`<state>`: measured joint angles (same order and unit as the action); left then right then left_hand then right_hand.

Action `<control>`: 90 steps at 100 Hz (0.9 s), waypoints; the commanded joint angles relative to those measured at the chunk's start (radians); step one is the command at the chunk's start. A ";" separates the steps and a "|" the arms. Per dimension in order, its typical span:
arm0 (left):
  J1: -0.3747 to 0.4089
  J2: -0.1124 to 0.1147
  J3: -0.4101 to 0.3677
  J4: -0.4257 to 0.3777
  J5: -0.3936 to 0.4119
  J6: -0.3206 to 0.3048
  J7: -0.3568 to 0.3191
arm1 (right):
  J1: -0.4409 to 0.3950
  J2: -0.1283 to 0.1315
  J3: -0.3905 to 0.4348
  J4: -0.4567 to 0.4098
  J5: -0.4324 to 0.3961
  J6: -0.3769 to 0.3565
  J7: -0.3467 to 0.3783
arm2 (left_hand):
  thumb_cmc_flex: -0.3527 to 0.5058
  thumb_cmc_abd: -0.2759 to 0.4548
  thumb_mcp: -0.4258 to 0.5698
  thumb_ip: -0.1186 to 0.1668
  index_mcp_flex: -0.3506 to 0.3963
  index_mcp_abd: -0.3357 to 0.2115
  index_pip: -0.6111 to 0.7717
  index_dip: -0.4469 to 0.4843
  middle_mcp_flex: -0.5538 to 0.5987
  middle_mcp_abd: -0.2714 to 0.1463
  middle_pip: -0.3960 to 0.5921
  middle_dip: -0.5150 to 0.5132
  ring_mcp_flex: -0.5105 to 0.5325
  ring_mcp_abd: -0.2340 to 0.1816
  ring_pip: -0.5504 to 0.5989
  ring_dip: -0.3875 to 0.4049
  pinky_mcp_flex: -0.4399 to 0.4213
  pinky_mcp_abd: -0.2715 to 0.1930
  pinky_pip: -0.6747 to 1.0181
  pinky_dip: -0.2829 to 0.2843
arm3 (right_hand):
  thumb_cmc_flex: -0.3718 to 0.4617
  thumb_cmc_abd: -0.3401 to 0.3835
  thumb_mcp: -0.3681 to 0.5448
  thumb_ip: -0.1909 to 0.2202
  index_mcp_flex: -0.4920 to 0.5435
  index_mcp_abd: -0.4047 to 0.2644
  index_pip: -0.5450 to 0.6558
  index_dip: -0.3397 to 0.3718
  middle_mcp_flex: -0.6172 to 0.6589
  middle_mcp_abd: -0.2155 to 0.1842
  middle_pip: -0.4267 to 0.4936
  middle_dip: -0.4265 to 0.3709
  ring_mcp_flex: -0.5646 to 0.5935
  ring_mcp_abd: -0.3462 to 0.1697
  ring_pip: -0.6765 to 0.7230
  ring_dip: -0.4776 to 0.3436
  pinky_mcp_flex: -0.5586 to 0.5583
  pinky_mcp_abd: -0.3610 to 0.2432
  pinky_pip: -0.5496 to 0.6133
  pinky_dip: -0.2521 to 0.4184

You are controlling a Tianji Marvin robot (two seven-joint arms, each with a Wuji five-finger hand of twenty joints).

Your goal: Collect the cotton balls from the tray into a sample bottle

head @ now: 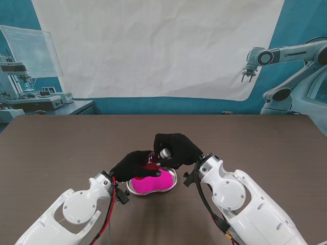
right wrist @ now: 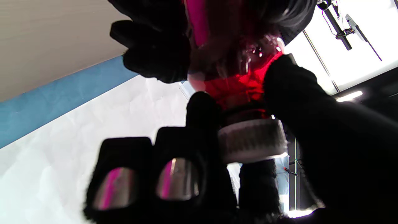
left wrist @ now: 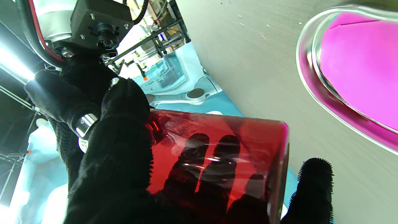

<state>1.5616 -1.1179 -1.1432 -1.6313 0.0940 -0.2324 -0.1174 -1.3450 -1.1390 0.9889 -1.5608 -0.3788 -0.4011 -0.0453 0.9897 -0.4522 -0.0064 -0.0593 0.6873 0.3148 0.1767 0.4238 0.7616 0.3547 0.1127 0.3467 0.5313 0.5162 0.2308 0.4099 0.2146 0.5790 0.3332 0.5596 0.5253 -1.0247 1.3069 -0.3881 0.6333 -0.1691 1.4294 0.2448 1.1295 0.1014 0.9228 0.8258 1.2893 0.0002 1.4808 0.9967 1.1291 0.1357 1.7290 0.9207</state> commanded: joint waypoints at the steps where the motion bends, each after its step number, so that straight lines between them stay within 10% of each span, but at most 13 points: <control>1: 0.001 -0.003 -0.005 -0.019 0.003 0.005 -0.015 | -0.013 0.000 -0.004 -0.001 0.003 0.006 0.024 | -0.012 0.243 0.034 0.052 0.019 -0.130 -0.022 -0.019 -0.031 -0.017 -0.016 -0.024 -0.024 0.021 -0.023 -0.023 0.013 0.033 -0.055 -0.002 | 0.153 0.047 0.161 0.065 0.108 -0.005 0.103 0.030 0.071 -0.105 0.041 0.011 0.028 -0.101 0.053 0.014 0.040 -0.123 0.118 0.028; 27: 0.005 -0.006 -0.009 -0.025 0.027 0.021 0.004 | -0.017 0.006 0.003 -0.007 0.021 0.011 0.052 | -0.037 0.241 0.012 0.055 -0.023 -0.121 -0.038 -0.043 -0.070 0.036 -0.031 -0.056 -0.047 0.027 -0.036 -0.045 0.013 0.045 -0.088 0.007 | 0.153 0.048 0.161 0.065 0.108 -0.004 0.102 0.029 0.073 -0.105 0.038 0.015 0.029 -0.105 0.053 0.014 0.040 -0.125 0.117 0.028; 49: 0.008 -0.006 -0.012 -0.028 0.044 0.025 0.015 | -0.019 0.007 0.007 -0.009 0.024 0.012 0.058 | -0.046 0.251 0.006 0.055 -0.049 -0.124 -0.047 -0.056 -0.121 -0.026 -0.037 -0.068 -0.108 -0.028 -0.062 -0.059 -0.020 0.007 -0.103 0.013 | 0.152 0.049 0.160 0.065 0.109 -0.002 0.101 0.028 0.076 -0.104 0.035 0.017 0.029 -0.106 0.055 0.015 0.041 -0.128 0.118 0.029; 90: 0.018 -0.011 -0.019 -0.035 0.054 0.033 0.036 | -0.018 0.007 0.008 -0.006 0.021 0.020 0.058 | -0.054 0.260 0.003 0.054 -0.063 -0.117 -0.050 -0.065 -0.153 -0.040 -0.043 -0.077 -0.121 0.004 -0.073 -0.065 -0.020 0.025 -0.107 0.029 | 0.152 0.049 0.159 0.065 0.111 0.000 0.101 0.027 0.077 -0.104 0.033 0.020 0.029 -0.107 0.056 0.016 0.041 -0.132 0.119 0.029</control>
<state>1.5815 -1.1215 -1.1505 -1.6544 0.1503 -0.2068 -0.0756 -1.3514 -1.1332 1.0031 -1.5680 -0.3525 -0.3813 -0.0080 0.9409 -0.3995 -0.0515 -0.0594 0.6368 0.2387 0.1273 0.3647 0.6321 0.3415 0.0844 0.2843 0.4381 0.5064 0.1785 0.3581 0.1978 0.5941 0.2579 0.5742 0.5390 -1.0247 1.3069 -0.3885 0.6333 -0.1732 1.4292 0.2442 1.1295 0.1120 0.9130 0.8342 1.2898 0.0002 1.4828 0.9969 1.1300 0.1355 1.7316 0.9211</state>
